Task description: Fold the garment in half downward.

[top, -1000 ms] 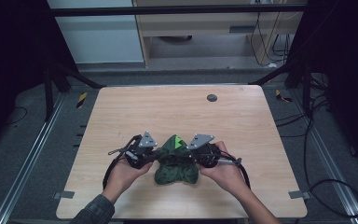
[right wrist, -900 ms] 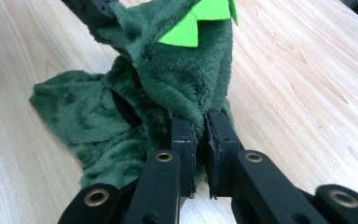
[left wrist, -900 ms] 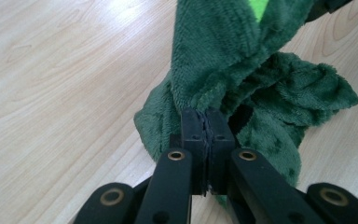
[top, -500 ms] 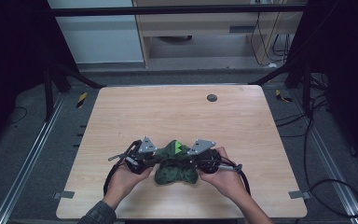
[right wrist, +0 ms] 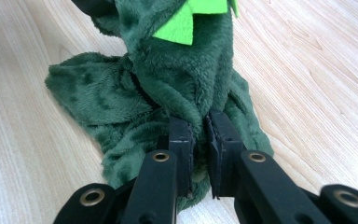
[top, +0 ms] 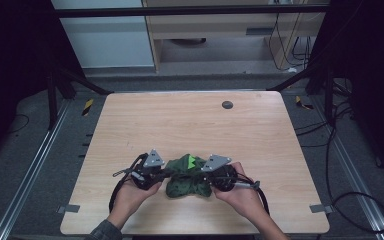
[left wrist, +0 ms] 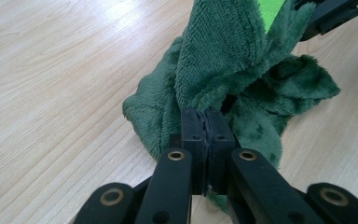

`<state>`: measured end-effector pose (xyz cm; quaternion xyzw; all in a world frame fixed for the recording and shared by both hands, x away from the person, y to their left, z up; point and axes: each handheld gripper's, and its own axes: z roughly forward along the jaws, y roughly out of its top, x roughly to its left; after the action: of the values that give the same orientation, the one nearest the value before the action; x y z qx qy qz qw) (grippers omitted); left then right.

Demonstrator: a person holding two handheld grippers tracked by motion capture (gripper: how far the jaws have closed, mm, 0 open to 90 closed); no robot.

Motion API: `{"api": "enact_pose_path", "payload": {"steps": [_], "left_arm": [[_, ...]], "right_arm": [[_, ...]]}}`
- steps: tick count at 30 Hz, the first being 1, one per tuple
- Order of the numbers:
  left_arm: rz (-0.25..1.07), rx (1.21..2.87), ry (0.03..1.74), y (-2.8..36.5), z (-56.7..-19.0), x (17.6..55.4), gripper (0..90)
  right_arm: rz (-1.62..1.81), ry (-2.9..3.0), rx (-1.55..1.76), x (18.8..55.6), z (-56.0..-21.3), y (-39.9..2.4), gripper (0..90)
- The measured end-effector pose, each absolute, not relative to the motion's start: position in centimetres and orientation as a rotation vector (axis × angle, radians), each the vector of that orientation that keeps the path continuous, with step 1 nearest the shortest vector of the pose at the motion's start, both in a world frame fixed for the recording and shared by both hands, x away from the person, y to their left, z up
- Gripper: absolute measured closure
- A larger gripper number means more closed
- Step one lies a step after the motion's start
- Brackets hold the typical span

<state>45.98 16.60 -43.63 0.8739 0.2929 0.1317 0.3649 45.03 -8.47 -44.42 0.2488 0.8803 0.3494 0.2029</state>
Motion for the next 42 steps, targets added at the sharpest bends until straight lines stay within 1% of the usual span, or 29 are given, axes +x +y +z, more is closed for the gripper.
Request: {"api": "enact_pose_path", "payload": {"steps": [29, 35, 42], "left_arm": [[0.31, 2.242, 0.745, 16.8, -45.9, 44.2, 88.5], [0.33, 2.241, 0.74, 16.8, -46.2, 43.8, 88.1], [0.328, 2.241, 0.737, 16.8, -46.6, 43.3, 86.1]], "right_arm": [[0.979, 2.471, 0.716, 43.3, -46.4, -8.8, 76.0], [0.976, 2.472, 0.712, 43.1, -46.5, -8.7, 73.1], [0.967, 2.476, 0.713, 42.7, -46.7, -8.7, 66.1]]}}
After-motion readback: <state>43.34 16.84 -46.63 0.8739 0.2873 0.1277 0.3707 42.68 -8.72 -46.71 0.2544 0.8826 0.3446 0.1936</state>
